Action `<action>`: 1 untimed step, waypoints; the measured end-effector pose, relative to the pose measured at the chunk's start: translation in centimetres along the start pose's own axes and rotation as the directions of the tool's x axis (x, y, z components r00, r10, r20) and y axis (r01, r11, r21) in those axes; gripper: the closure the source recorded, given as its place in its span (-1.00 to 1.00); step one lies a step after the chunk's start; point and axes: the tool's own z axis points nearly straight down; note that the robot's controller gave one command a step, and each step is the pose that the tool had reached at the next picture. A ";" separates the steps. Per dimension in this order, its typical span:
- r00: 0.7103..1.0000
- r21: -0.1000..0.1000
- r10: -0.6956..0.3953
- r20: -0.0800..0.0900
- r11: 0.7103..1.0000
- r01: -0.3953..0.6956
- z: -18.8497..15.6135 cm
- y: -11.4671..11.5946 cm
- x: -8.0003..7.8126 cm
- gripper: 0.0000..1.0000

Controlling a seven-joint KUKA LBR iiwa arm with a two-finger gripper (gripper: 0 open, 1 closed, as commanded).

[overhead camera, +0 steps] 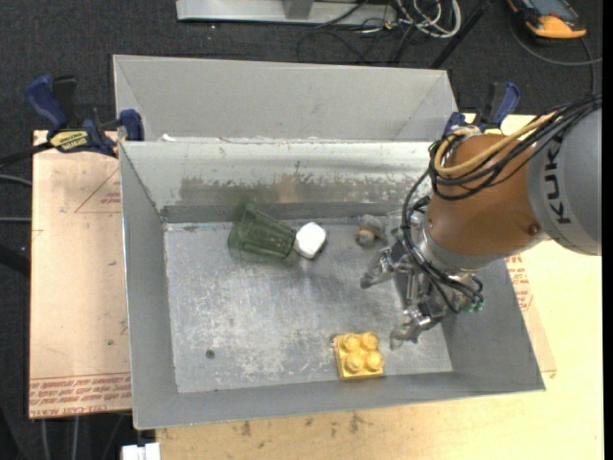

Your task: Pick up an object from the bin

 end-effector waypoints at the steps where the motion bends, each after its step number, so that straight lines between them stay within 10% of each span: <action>1: 1.000 0.000 0.000 0.000 1.000 0.000 0.0 0.0 0.0 -1.00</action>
Offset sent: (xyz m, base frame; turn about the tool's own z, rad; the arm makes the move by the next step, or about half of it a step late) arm -0.0223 0.0233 -0.0635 -0.2663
